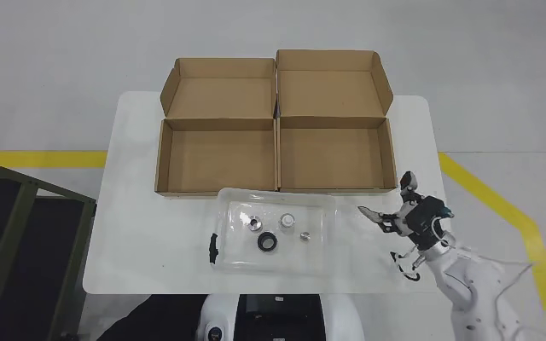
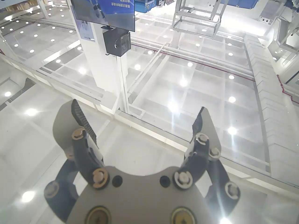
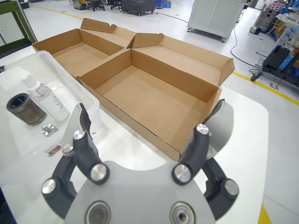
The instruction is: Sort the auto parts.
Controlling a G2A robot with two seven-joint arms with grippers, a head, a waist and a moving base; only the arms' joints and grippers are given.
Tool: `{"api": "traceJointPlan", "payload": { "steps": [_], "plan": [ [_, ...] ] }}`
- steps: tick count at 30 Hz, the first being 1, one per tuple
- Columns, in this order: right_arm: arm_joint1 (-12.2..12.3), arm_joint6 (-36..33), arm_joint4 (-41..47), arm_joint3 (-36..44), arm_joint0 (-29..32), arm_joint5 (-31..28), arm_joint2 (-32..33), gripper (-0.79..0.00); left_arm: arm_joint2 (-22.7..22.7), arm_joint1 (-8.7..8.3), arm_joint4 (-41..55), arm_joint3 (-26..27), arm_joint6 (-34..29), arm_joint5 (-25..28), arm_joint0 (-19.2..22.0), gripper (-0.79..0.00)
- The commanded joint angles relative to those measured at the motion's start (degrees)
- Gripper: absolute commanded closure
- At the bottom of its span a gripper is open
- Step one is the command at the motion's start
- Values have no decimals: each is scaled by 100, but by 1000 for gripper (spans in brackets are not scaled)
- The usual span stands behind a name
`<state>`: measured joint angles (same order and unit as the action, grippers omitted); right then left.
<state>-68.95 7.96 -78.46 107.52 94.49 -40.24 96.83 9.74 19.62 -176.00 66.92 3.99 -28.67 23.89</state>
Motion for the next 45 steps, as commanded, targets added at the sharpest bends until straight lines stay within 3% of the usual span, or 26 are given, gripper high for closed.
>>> {"api": "traceJointPlan", "payload": {
  "steps": [1,8,16,25,41,45],
  "plan": [
    [14,-226,83,167,-24,-164,-55,-785,0,0,0,0,0,0,0,-785],
    [63,-986,196,663,-207,-701,-483,-785,0,0,0,0,0,0,0,-785],
    [88,-1954,480,571,-723,-1153,-1277,-785,0,0,0,0,0,0,0,-785],
    [103,-2799,645,614,-1191,-1274,-2019,-785,0,0,0,0,0,0,0,-785],
    [144,-3101,98,321,-1592,-1155,-2706,-785,0,0,0,0,0,0,0,-785],
    [156,-3159,73,238,-1655,-1111,-2796,-742,0,0,0,0,0,0,0,-785]
  ]
}}
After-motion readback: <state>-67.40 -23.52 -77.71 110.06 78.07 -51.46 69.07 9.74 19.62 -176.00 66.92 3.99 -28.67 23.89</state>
